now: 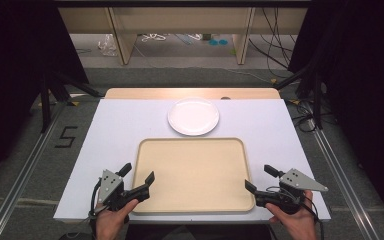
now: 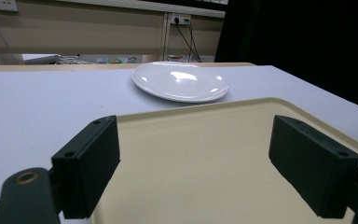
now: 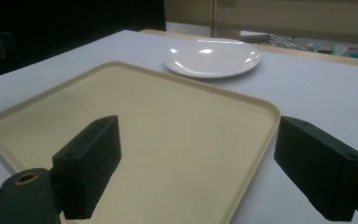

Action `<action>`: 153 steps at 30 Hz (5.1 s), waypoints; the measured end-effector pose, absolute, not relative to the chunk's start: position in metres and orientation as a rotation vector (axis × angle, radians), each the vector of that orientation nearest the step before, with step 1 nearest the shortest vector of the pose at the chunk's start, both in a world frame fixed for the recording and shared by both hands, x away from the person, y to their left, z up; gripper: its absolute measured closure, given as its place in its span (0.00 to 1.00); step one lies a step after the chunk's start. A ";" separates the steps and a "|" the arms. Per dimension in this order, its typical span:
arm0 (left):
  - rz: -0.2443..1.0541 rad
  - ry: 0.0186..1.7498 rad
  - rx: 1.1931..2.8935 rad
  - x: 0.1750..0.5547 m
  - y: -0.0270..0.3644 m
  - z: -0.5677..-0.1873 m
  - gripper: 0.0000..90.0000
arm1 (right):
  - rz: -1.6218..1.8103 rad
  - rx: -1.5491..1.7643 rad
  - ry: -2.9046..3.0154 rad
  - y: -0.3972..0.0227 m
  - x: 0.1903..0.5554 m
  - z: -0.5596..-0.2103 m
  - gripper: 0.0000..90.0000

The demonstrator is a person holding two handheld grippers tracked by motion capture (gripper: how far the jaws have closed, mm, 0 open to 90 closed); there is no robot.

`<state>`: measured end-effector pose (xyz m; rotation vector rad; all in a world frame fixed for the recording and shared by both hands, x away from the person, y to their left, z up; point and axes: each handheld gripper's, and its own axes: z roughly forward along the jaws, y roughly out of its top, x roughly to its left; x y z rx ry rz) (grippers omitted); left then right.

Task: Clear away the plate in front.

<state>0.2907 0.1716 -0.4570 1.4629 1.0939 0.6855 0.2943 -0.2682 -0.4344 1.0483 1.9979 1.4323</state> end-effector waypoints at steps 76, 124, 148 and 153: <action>0.230 1.288 1.397 0.449 0.108 -0.450 0.18 | 1.470 1.033 2.050 -0.267 0.293 -0.435 0.17; -0.056 1.563 1.185 0.517 0.108 -0.477 0.23 | 1.483 1.005 2.053 -0.268 0.292 -0.433 0.18; -0.057 1.690 1.111 0.536 0.113 -0.495 0.28 | 1.517 1.008 2.050 -0.266 0.291 -0.434 0.18; -0.072 1.698 1.115 0.538 0.115 -0.500 0.32 | 1.520 1.006 2.048 -0.266 0.292 -0.435 0.18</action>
